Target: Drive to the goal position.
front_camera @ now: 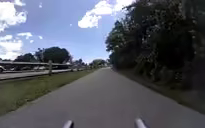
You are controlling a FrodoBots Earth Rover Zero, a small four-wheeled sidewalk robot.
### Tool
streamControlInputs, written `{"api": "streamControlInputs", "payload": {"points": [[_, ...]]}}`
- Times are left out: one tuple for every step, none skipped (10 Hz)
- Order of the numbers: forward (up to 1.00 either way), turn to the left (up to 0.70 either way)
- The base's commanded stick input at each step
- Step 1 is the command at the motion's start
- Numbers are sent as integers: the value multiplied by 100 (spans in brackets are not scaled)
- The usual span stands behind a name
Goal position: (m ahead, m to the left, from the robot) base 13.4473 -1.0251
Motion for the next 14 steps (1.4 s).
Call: {"api": "streamControlInputs", "payload": {"points": [[50,0],[50,0],[50,0],[50,0],[50,0],[50,0],[50,0],[50,0],[50,0],[50,0],[50,0],[50,0],[50,0],[50,0]]}}
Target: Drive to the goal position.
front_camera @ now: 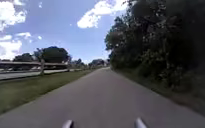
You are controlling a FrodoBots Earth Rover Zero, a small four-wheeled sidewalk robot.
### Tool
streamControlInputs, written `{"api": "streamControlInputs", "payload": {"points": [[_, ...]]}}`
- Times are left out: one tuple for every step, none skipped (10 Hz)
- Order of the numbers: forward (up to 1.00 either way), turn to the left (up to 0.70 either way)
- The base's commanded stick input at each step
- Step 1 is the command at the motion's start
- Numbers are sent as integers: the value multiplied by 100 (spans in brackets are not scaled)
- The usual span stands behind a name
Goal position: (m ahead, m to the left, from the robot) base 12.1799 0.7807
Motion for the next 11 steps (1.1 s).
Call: {"api": "streamControlInputs", "payload": {"points": [[50,0],[50,0],[50,0],[50,0],[50,0],[50,0],[50,0],[50,0],[50,0],[50,0],[50,0]]}}
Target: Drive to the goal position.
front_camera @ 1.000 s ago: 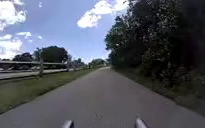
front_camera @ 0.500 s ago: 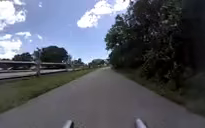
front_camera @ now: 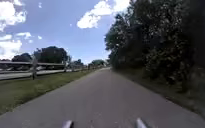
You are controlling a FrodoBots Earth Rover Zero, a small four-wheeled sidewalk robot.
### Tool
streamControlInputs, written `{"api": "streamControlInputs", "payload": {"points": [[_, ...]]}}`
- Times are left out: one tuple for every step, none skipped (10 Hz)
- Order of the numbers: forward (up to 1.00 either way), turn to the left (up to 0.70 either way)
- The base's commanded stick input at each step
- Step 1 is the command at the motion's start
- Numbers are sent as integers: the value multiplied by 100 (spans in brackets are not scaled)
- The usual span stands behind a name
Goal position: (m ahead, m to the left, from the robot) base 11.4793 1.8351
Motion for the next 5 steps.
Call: {"api": "streamControlInputs", "payload": {"points": [[50,0],[50,0],[50,0],[50,0],[50,0]]}}
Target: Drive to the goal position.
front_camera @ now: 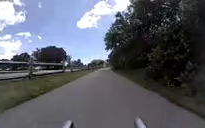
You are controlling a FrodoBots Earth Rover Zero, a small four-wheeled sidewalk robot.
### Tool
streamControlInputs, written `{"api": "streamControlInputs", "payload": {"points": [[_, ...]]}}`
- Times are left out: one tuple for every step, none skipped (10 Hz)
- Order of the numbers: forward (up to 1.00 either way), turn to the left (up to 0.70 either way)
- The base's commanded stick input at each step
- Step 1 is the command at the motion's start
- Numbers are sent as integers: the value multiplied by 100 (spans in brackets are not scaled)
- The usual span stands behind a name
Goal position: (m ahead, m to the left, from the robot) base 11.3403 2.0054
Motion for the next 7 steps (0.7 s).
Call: {"api": "streamControlInputs", "payload": {"points": [[50,1],[50,25],[50,25],[50,25],[50,12],[50,0],[50,0]]}}
